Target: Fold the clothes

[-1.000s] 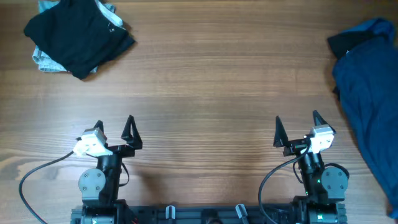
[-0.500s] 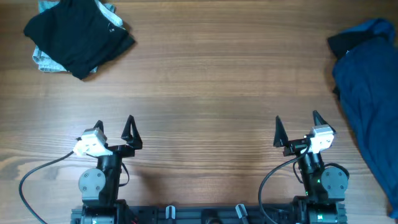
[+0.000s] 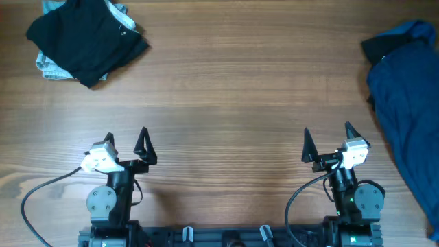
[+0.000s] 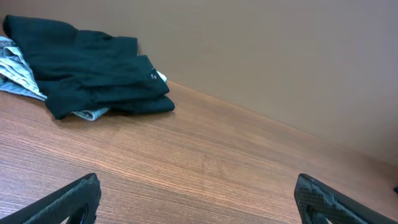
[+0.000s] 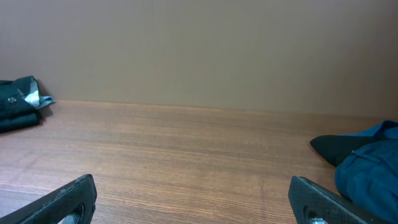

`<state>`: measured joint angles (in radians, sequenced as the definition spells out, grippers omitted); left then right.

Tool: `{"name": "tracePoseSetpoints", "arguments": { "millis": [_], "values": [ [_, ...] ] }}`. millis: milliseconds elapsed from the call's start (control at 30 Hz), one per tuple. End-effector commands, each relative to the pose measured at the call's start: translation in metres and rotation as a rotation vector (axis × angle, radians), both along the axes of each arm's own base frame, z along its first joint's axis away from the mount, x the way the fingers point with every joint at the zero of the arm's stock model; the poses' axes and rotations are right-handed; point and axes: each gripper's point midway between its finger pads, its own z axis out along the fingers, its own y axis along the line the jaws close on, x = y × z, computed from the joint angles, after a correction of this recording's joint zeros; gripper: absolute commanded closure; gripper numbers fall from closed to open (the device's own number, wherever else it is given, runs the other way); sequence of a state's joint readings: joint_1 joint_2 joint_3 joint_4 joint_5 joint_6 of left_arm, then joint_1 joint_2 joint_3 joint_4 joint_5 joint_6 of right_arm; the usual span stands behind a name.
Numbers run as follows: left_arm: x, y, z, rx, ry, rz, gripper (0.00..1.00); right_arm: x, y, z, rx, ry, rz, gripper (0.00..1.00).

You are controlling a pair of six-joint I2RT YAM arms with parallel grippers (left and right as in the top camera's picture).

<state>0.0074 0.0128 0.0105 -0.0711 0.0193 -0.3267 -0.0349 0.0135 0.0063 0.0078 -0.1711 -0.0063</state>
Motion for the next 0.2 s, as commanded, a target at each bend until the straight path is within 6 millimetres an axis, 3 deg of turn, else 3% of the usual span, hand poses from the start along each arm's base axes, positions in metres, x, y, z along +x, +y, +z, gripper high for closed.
{"name": "tracePoseSetpoints", "arguments": {
  "millis": [0, 167],
  "values": [
    [-0.0003, 0.0011, -0.0010, 0.010, -0.002, 0.008, 0.00, -0.0002, -0.0036, 0.0025, -0.018, -0.014, -0.019, 0.00],
    [-0.0003, 0.0011, -0.0010, 0.010, -0.002, 0.008, 0.00, -0.0002, -0.0036, 0.0025, -0.017, -0.014, -0.019, 0.00]
  ]
}}
